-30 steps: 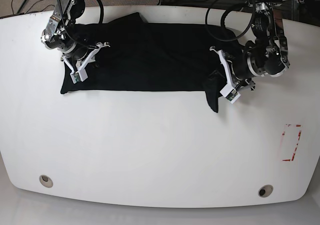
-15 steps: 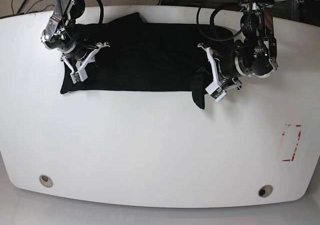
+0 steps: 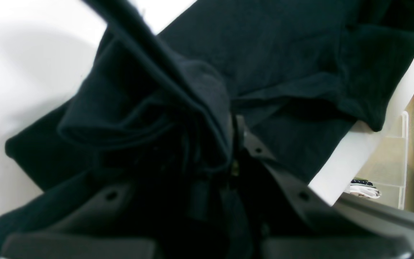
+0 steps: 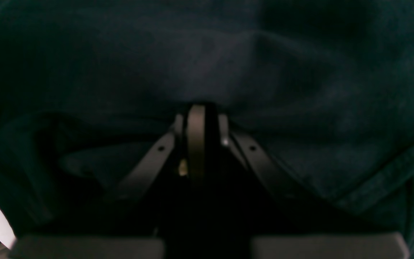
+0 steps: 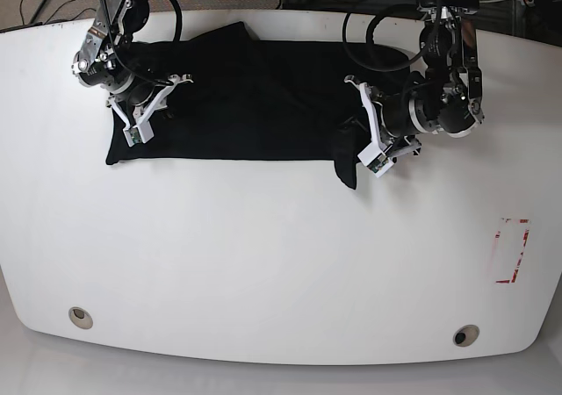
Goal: Layout the t-shirt on the table in an organized manner, then fold the t-shirt properly
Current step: 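Carry the held strip end with the left gripper toward the right gripper, then lower the folded end onto the strip middle and release with left gripper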
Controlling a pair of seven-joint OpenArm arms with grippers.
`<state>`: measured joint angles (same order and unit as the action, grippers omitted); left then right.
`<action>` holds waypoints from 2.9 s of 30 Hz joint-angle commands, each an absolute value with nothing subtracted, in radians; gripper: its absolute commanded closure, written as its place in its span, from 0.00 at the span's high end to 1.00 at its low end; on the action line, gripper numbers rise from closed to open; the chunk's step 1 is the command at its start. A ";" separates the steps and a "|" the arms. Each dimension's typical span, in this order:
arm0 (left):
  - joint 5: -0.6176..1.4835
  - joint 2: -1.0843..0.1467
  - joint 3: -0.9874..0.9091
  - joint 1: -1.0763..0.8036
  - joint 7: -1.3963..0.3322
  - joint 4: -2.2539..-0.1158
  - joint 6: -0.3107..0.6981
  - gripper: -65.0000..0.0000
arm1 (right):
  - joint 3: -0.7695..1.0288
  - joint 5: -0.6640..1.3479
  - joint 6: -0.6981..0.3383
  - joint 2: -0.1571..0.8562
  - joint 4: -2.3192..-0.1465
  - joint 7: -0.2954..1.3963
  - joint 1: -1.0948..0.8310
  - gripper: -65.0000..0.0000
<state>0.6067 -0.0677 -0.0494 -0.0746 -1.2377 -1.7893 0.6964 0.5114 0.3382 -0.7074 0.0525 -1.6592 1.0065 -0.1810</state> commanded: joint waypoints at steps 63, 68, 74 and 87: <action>0.805 -0.165 -0.231 0.157 -1.356 -1.758 0.698 0.51 | 0.510 0.291 -0.698 0.035 -1.659 1.049 -0.165 0.06; 0.805 -0.237 -0.266 0.174 -1.254 -1.604 0.698 0.51 | 0.510 0.292 -0.698 0.035 -1.659 1.049 -0.165 0.06; 0.805 -0.285 -0.263 0.176 -1.139 -1.466 0.698 0.51 | 0.510 0.294 -0.698 0.035 -1.659 1.049 -0.165 0.06; 0.791 -0.314 -0.054 0.179 -0.958 -1.340 0.698 0.39 | 0.510 0.294 -0.698 0.035 -1.659 1.049 -0.170 0.06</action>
<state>0.7788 -0.3061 -0.0792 0.1524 -1.0016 -1.3293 0.6930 0.5098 0.3218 -0.7033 0.0307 -1.6585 1.0092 -0.1650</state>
